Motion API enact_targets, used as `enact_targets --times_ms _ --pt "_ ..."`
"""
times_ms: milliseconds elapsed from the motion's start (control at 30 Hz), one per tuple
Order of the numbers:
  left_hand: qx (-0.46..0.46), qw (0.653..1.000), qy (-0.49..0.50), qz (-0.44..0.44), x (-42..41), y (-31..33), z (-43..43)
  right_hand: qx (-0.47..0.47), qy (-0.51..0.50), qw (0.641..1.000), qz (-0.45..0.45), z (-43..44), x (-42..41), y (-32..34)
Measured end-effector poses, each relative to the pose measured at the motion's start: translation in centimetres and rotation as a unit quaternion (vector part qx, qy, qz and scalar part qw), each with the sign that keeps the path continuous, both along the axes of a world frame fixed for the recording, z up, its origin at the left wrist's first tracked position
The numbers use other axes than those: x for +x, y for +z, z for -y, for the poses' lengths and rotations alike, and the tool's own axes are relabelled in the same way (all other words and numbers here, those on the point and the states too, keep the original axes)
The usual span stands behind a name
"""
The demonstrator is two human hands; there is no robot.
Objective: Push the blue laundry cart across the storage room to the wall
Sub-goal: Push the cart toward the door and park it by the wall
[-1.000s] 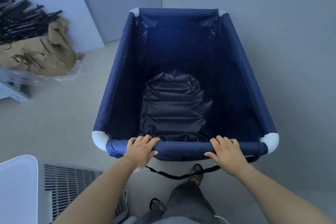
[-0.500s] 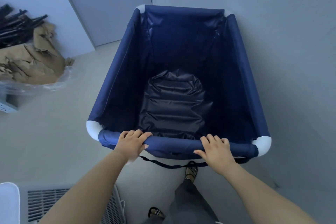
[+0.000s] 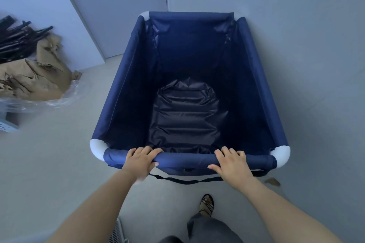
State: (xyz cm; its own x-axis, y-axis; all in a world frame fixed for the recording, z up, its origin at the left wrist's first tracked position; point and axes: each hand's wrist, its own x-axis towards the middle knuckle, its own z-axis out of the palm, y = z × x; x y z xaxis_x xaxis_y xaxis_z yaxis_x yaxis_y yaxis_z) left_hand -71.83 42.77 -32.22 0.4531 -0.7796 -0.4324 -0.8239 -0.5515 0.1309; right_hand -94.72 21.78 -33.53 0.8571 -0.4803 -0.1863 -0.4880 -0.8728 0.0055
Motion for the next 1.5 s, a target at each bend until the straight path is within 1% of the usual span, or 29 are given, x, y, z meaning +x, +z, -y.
enact_targets --times_ms 100,300,500,600,667,800,933,1033,1200,1267,1400,1500 --pt "0.001 1.0 0.015 -0.004 0.9 0.1 1.8 0.006 0.005 1.0 -0.023 2.3 1.5 0.1" --pt "0.009 0.999 0.038 0.004 2.5 0.1 5.3 0.026 0.026 0.999 -0.032 6.9 4.6 0.1" --pt "0.033 0.998 0.059 0.008 4.1 0.1 8.5 0.055 0.048 0.997 -0.021 11.1 7.1 -0.1" --pt "0.051 0.995 0.085 0.011 4.4 0.1 10.5 0.056 0.061 0.996 -0.013 12.9 8.3 -0.1" --pt "0.047 0.994 0.096 0.011 4.6 0.0 11.9 0.056 0.071 0.996 -0.008 14.0 9.1 -0.2" --pt "0.033 0.995 0.09 -0.022 5.5 -0.2 14.8 0.053 0.076 0.996 -0.015 16.2 11.3 0.0" --pt "0.04 0.996 0.076 -0.03 7.8 -0.6 16.9 0.035 0.08 0.996 -0.018 18.3 13.8 -0.1" --pt "0.046 0.995 0.078 -0.04 9.7 -0.8 18.3 0.04 0.085 0.995 -0.018 19.9 15.6 0.2" --pt "0.042 0.995 0.087 -0.021 12.3 -0.6 21.0 0.072 0.075 0.994 -0.044 22.5 19.0 0.8" --pt "0.041 0.995 0.09 -0.015 13.3 -0.6 22.0 0.067 0.084 0.993 -0.048 23.6 20.1 0.8" --pt "0.015 0.994 0.104 0.001 14.9 -0.4 23.5 0.043 0.073 0.996 -0.022 24.8 22.2 0.7" --pt "-0.019 0.992 0.11 0.053 15.2 -0.6 23.9 0.047 0.055 0.997 0.001 25.2 23.2 0.5"
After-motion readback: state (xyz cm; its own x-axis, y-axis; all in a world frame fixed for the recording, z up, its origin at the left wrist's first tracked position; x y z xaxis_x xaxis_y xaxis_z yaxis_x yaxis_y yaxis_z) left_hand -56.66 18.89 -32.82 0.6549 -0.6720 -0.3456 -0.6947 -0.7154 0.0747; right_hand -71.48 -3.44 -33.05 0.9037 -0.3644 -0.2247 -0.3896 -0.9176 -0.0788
